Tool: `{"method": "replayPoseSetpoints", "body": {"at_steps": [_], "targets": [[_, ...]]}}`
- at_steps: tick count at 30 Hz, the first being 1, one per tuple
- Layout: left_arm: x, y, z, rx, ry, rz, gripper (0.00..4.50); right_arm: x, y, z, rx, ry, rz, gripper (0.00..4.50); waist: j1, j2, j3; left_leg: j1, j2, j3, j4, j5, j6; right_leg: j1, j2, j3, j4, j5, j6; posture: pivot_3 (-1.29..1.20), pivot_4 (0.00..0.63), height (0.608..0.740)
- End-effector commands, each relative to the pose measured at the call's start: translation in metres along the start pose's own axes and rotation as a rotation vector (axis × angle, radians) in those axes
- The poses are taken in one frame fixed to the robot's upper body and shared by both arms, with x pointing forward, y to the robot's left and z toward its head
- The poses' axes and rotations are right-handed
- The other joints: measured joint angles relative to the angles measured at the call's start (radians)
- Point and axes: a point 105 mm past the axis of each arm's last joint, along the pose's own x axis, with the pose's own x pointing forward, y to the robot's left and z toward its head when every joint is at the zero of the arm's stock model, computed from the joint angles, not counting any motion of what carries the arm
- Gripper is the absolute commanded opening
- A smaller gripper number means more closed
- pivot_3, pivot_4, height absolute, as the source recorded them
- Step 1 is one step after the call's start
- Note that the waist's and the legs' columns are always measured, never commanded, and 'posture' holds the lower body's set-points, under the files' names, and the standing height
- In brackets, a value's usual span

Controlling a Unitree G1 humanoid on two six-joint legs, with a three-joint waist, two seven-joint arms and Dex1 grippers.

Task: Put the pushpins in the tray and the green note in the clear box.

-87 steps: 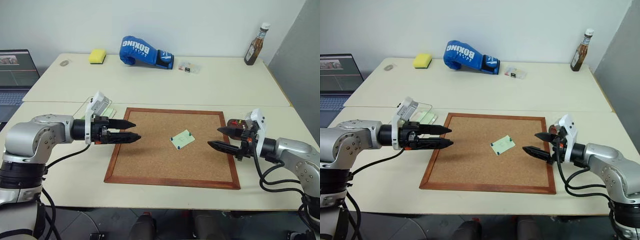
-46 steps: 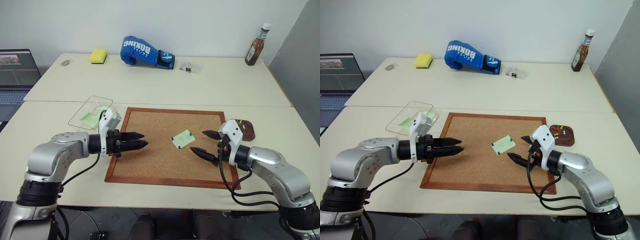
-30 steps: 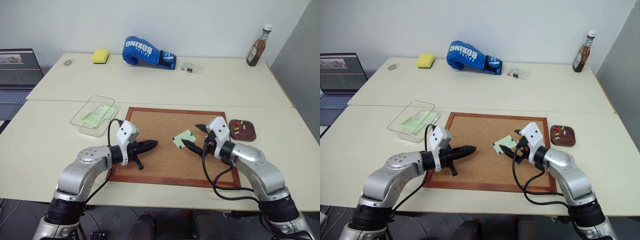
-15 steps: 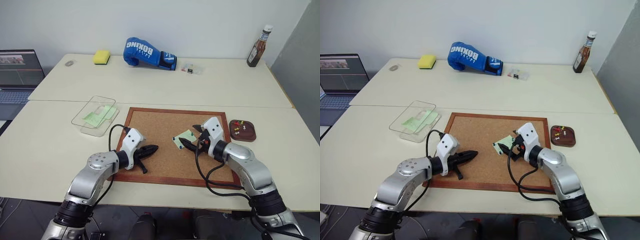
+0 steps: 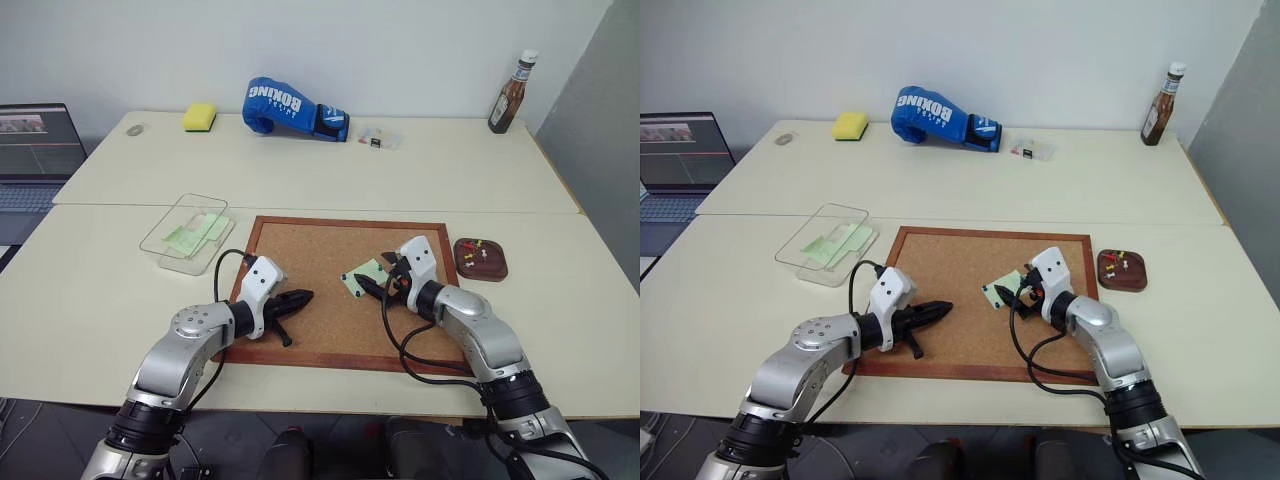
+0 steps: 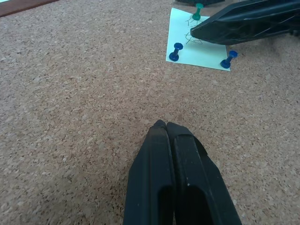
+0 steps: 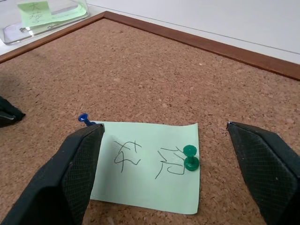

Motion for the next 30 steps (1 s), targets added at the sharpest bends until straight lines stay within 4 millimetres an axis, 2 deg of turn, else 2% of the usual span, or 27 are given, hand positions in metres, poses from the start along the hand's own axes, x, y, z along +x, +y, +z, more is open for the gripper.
{"method": "replayPoseSetpoints", "body": {"at_steps": [1,19,23,30], "targets": [[-0.003,0.006,-0.006,-0.012,0.037,0.016,0.0,0.001,-0.004,0.013,-0.031,-0.057,-0.009,3.48,-0.001,0.0,0.0,0.0,0.0,0.0,0.0,0.0,0.0,0.0,0.0,0.0,0.0,0.0,0.0,0.0,0.15,0.74],[-0.002,0.008,-0.003,-0.002,0.039,0.017,0.0,0.003,-0.01,0.013,-0.058,-0.05,-0.02,0.02,-0.001,0.0,0.0,0.0,0.0,0.0,0.0,0.0,0.0,0.0,0.0,0.0,0.0,0.0,0.0,0.0,0.15,0.74],[-0.001,0.007,-0.006,-0.003,0.044,0.017,0.0,0.003,-0.009,0.019,-0.084,-0.064,-0.004,0.01,-0.002,0.0,0.0,0.0,0.0,0.0,0.0,0.0,0.0,0.0,0.0,0.0,0.0,0.0,0.0,0.0,0.15,0.74],[0.001,0.005,-0.009,-0.013,0.055,0.016,0.0,-0.003,0.0,0.045,-0.103,-0.159,0.053,0.01,-0.001,0.0,0.0,0.0,0.0,-0.001,0.0,0.0,0.0,0.0,0.0,0.0,0.0,0.0,0.0,0.0,0.15,0.74]]}}
